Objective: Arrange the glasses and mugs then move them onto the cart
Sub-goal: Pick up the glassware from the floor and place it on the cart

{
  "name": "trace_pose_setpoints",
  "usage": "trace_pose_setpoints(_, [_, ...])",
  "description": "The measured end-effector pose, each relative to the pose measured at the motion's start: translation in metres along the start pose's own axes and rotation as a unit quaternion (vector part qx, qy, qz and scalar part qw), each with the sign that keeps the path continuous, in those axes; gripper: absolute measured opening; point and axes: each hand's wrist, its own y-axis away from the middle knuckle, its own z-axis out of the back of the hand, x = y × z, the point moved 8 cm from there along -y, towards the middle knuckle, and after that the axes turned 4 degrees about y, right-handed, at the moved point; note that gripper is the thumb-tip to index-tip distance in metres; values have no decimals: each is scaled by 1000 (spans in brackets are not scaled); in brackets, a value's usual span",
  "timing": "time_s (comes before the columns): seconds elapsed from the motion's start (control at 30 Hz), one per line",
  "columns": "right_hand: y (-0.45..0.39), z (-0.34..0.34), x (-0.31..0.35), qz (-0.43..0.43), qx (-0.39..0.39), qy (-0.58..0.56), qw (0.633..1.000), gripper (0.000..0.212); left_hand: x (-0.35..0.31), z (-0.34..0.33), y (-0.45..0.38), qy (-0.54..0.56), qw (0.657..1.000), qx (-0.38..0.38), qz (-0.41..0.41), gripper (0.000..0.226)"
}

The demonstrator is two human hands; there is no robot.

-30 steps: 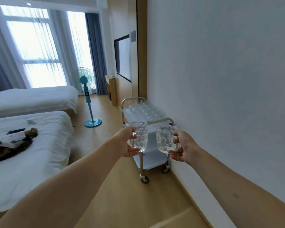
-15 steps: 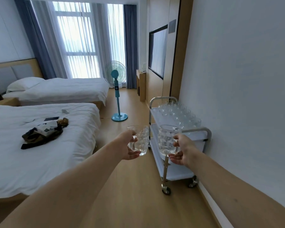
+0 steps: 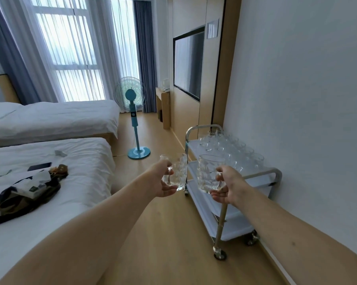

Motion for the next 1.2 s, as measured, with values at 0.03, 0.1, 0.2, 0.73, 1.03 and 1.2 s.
trace_pose_setpoints(0.03, [-6, -6, 3, -6, -1, 3, 1000, 29, -5, 3, -8, 3, 1000, 2, 1, 24])
trace_pose_setpoints(0.1, [-21, -18, 9, -11, -4, 6, 1000, 29, -14, 9, -27, 11, 1000, 4, -1, 24])
trace_pose_setpoints(0.2, [-49, -35, 23, -9, -5, 8, 1000, 28, -29, 15, -54, 13, 1000, 7, -3, 25])
trace_pose_setpoints(0.73, [-272, -54, 93, -47, -4, -29, 998, 19, -153, -55, -249, -35, 999, 2, 6, 25])
trace_pose_setpoints(1.03, [-357, -44, 95, -100, -40, -30, 994, 22, -164, -83, -343, -53, 998, 20, 37, 27])
trace_pose_setpoints(1.2, [-396, -49, 100, -117, -69, -58, 989, 23, -182, -99, -399, -86, 993, 54, 53, 32])
